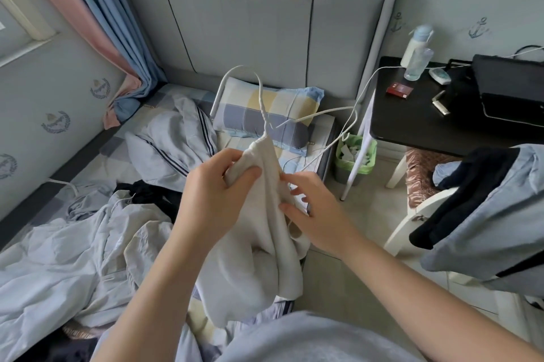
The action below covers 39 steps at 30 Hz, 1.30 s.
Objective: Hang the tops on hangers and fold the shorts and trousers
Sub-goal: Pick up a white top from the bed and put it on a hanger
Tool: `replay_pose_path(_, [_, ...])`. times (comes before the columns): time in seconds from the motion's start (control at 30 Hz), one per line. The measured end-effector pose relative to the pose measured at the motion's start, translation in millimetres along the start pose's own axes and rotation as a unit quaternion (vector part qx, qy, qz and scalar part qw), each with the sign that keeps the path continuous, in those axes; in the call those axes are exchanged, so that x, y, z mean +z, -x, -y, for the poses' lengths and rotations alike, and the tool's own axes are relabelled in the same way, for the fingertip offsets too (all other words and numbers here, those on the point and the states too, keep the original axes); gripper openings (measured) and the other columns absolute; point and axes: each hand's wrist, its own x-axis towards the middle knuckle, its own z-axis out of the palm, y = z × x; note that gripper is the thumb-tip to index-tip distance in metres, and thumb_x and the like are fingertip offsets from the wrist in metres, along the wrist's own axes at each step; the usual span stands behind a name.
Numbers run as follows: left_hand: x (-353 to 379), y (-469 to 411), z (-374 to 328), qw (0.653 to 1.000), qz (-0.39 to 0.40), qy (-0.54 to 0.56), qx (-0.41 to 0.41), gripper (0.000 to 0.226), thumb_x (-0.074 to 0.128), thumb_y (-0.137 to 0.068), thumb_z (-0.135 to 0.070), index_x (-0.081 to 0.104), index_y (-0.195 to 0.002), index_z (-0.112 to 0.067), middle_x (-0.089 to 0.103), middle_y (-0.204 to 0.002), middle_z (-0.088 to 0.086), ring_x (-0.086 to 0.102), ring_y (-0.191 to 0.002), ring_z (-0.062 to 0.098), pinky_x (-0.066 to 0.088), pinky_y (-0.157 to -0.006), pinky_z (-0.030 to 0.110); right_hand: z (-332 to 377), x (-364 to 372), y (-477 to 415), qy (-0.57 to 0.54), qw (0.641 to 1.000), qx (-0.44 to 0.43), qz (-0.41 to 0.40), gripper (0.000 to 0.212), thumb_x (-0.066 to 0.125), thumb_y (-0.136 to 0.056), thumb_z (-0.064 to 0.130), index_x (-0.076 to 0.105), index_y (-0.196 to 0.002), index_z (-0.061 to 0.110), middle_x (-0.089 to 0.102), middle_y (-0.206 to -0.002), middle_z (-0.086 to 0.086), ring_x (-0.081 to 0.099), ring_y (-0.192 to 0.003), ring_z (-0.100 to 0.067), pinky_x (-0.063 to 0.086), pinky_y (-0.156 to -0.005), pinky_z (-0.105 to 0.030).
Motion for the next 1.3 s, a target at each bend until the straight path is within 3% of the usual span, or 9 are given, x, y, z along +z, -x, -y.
replay_pose_path(0.13, [4.7,2.2,2.9,1.0,0.005,0.007,-0.018,0.015,0.071,-0.089,-0.03,0.063,-0.077,-0.032,0.05,-0.056,-0.009,0.041,-0.049,0.007,0.031,-0.046,0.015,6.0,5.4,-10.1,-0.046,0.998,0.033,-0.04,0.026,0.068,-0.093,0.019,0.063,-0.095,0.045,0.055,-0.103,0.012,0.057,-0.092,0.0,0.04,-0.081,-0.017])
replay_pose_path(0.27, [1.4,1.6,10.9,0.998,-0.026,0.027,-0.053,0.02,0.07,-0.091,-0.03,0.061,-0.074,-0.024,0.043,-0.053,-0.011,0.035,-0.047,0.006,0.029,-0.045,0.017,3.2,0.5,-2.1,-0.083,0.994,-0.005,-0.07,0.011,0.063,-0.096,0.014,0.063,-0.086,0.018,0.061,-0.088,0.009,0.057,-0.08,-0.008,0.042,-0.075,-0.023])
replay_pose_path(0.47, [0.8,1.3,4.7,0.997,-0.024,0.056,-0.038,0.021,0.069,-0.092,-0.027,0.063,-0.072,-0.026,0.04,-0.053,-0.01,0.032,-0.048,0.006,0.024,-0.044,0.015,-13.3,5.7,9.0,-0.028,0.988,0.089,0.126,0.025,0.056,-0.101,0.032,0.056,-0.082,0.048,0.059,-0.069,0.02,0.055,-0.061,0.001,0.037,-0.059,-0.015])
replay_pose_path(0.53, [0.0,1.4,4.0,0.998,-0.013,0.059,-0.028,0.021,0.067,-0.094,-0.028,0.064,-0.073,-0.026,0.038,-0.053,-0.011,0.03,-0.047,0.006,0.022,-0.043,0.015,-24.7,6.9,10.3,0.034,0.984,0.093,0.149,0.027,0.057,-0.1,0.031,0.059,-0.095,0.058,0.064,-0.084,0.027,0.061,-0.079,0.005,0.04,-0.068,-0.013])
replay_pose_path(0.67, [-5.2,1.2,9.5,0.999,-0.003,0.047,-0.021,0.025,0.063,-0.097,-0.032,0.067,-0.078,-0.017,0.033,-0.054,-0.012,0.029,-0.047,0.006,0.023,-0.044,0.014,-57.8,1.6,11.7,0.215,0.962,0.104,0.132,0.011,0.05,-0.103,0.026,0.061,-0.103,0.026,0.067,-0.103,0.006,0.053,-0.119,-0.013,0.025,-0.114,-0.039])
replay_pose_path(0.87, [-30.3,3.5,22.9,0.998,0.046,0.03,-0.001,0.033,0.063,-0.097,-0.037,0.064,-0.076,-0.012,0.031,-0.056,-0.011,0.027,-0.051,0.005,0.022,-0.046,0.017,-85.9,-33.8,14.5,0.334,0.925,0.115,0.138,0.026,0.041,-0.106,0.025,0.058,-0.125,0.03,0.064,-0.118,0.017,0.046,-0.131,-0.005,-0.002,-0.121,-0.044])
replay_pose_path(1.0, [-56.8,4.9,31.2,0.991,0.127,-0.026,-0.021,0.036,0.058,-0.084,-0.064,0.073,-0.087,-0.031,0.044,-0.056,-0.004,0.035,-0.051,0.003,0.026,-0.048,0.02,-82.1,-64.2,12.3,0.323,0.938,0.077,0.098,0.013,0.054,-0.102,0.027,0.066,-0.101,0.02,0.058,-0.096,0.016,0.056,-0.116,-0.01,0.009,-0.121,-0.043])
replay_pose_path(1.2, [-70.5,9.4,39.1,0.982,0.171,-0.073,-0.036,0.048,0.057,-0.087,-0.057,0.065,-0.075,-0.011,0.032,-0.054,-0.009,0.026,-0.047,0.006,0.02,-0.043,0.017,-43.4,-99.2,10.5,0.221,0.974,-0.009,0.048,0.011,0.063,-0.094,0.004,0.073,-0.091,0.008,0.062,-0.082,0.009,0.06,-0.086,-0.02,0.041,-0.079,-0.026])
replay_pose_path(1.3, [-61.3,12.1,37.7,0.977,0.185,-0.099,-0.026,0.044,0.058,-0.094,-0.051,0.062,-0.076,-0.012,0.034,-0.055,-0.007,0.028,-0.048,0.006,0.023,-0.046,0.021,-11.0,-101.4,6.0,0.19,0.979,-0.05,0.05,0.012,0.062,-0.095,0.003,0.073,-0.095,0.008,0.067,-0.091,0.001,0.061,-0.092,-0.018,0.044,-0.083,-0.029])
